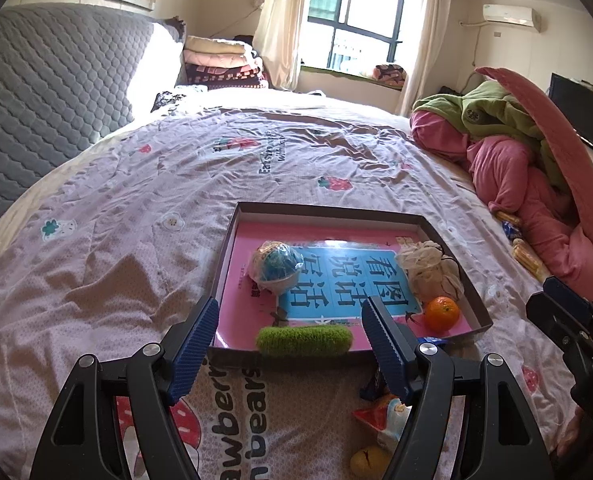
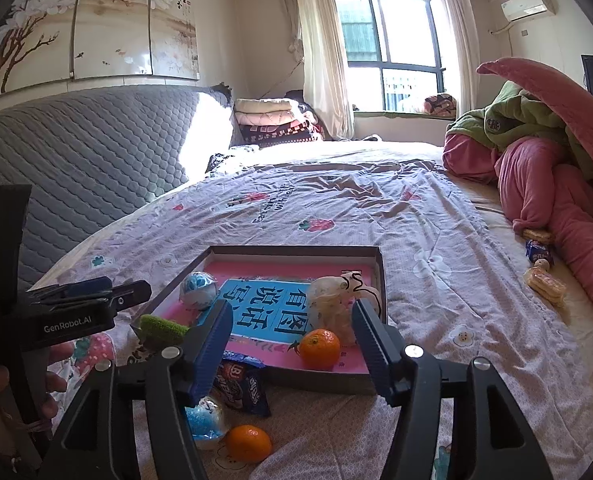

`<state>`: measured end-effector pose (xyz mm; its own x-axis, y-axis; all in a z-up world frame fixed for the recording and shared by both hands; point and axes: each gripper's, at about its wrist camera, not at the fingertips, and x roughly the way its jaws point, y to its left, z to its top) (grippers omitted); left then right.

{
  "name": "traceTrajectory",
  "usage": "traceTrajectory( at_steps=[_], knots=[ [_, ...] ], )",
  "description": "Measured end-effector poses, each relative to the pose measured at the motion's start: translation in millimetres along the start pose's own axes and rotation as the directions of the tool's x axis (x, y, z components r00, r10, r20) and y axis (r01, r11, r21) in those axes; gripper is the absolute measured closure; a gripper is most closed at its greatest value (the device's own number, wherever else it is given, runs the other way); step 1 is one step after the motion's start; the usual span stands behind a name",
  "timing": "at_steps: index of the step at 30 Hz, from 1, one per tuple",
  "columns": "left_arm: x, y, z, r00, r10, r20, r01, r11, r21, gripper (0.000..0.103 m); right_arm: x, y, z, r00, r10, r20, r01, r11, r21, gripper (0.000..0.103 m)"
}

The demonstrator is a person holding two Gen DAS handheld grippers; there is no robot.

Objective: Organize objects
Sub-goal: 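Pull both tools back from the tray box toward the remaining items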

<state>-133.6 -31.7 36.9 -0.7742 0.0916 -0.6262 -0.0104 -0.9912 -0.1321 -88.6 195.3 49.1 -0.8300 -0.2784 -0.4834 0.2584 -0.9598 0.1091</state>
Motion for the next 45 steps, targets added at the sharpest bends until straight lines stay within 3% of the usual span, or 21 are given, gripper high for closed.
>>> traceTrajectory(
  at_steps=[20, 45],
  knots=[
    [-29.3, -10.3, -52.7, 0.999, 0.008, -0.044, -0.005, 0.997, 0.076, 0.028, -24.1, 16.0, -28.2, 0.999, 0.004, -0.038, -0.006, 0.999, -0.049, 0.039],
    [-21.7, -44.4, -108.7, 0.987, -0.024, -0.160, 0.054, 0.982, 0.180, 0.028, -20.8, 22.9, -78.0, 0.987, -0.015, -0.158, -0.007, 0.991, -0.133, 0.039]
  ],
)
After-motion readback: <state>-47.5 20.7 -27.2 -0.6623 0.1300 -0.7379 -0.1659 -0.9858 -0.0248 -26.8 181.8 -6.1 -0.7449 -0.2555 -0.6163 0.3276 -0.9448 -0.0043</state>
